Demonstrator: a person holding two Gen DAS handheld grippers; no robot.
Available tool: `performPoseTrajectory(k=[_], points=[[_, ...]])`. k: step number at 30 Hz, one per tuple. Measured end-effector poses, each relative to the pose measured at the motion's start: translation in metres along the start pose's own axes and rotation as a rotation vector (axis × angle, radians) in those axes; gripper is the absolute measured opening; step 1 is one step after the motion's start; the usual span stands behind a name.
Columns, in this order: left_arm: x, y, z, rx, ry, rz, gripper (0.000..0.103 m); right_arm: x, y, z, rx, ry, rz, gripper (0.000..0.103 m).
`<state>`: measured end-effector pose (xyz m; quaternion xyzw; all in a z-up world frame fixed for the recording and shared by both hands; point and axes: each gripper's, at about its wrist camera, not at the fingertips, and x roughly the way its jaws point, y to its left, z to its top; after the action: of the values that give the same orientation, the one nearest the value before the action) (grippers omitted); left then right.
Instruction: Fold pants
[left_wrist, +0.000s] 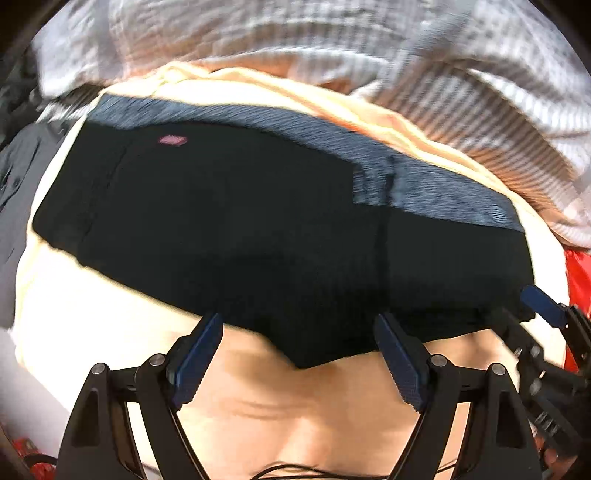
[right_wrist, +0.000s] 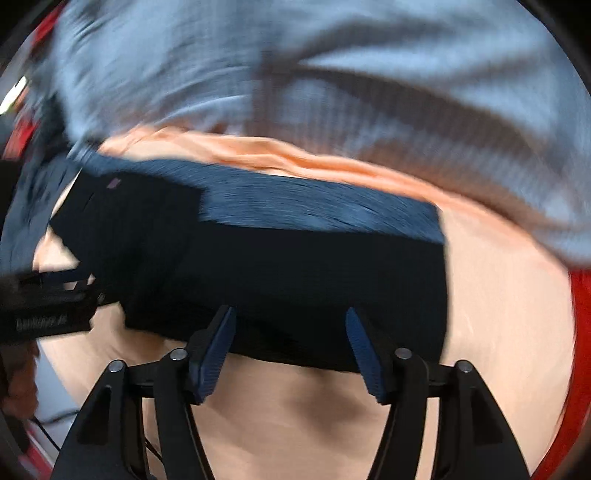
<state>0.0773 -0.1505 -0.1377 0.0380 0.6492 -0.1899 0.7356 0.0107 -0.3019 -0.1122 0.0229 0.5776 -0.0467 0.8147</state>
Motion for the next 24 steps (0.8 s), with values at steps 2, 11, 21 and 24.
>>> performPoseTrajectory(k=[2,11,21,24], points=[[-0.002,0.011,-0.006,-0.025,0.005,0.013,0.085,0.008,0.029,0.002,-0.132,-0.006,-0.035,0.067],[0.001,0.046,-0.023,-0.092,0.029,0.045,0.085,0.057,0.083,0.014,-0.405,0.065,-0.068,0.036],[-0.002,0.078,-0.035,-0.159,0.031,0.058,0.085,0.054,0.090,0.022,-0.237,0.139,0.029,0.017],[-0.005,0.086,-0.040,-0.177,0.034,0.068,0.085,0.060,0.095,0.021,-0.243,0.158,0.040,0.027]])
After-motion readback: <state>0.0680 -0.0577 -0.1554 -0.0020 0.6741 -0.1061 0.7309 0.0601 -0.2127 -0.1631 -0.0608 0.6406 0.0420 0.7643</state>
